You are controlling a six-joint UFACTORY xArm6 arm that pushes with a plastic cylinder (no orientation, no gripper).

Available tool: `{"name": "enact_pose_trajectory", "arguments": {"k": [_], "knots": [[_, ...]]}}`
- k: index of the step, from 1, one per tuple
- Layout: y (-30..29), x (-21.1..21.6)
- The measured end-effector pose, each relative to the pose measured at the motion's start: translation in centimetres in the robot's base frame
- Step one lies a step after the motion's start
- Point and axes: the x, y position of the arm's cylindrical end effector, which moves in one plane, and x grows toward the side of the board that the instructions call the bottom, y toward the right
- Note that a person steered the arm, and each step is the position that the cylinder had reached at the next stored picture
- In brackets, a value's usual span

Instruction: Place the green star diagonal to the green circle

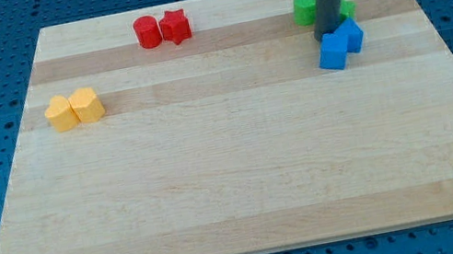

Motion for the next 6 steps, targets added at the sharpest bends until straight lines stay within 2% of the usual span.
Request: {"name": "enact_pose_trajectory", "arguments": {"k": [2, 5, 6], "knots": [[0.4, 0.8], [3.3, -4.2], [5.5, -4.3]]}}
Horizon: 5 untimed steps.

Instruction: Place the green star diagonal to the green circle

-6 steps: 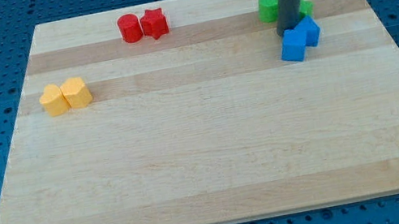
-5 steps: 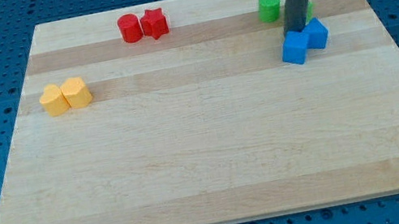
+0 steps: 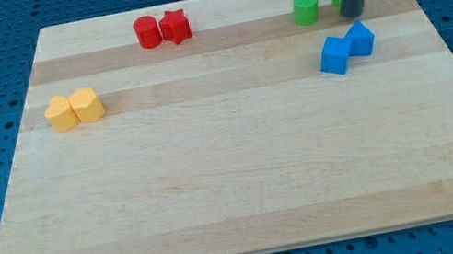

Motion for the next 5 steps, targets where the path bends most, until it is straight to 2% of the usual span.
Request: {"name": "enact_pose_trajectory", "arguments": {"k": [2, 4, 5], "knots": [[3.3, 0.0], [-0.7, -0.2], [-0.8, -1.9]]}}
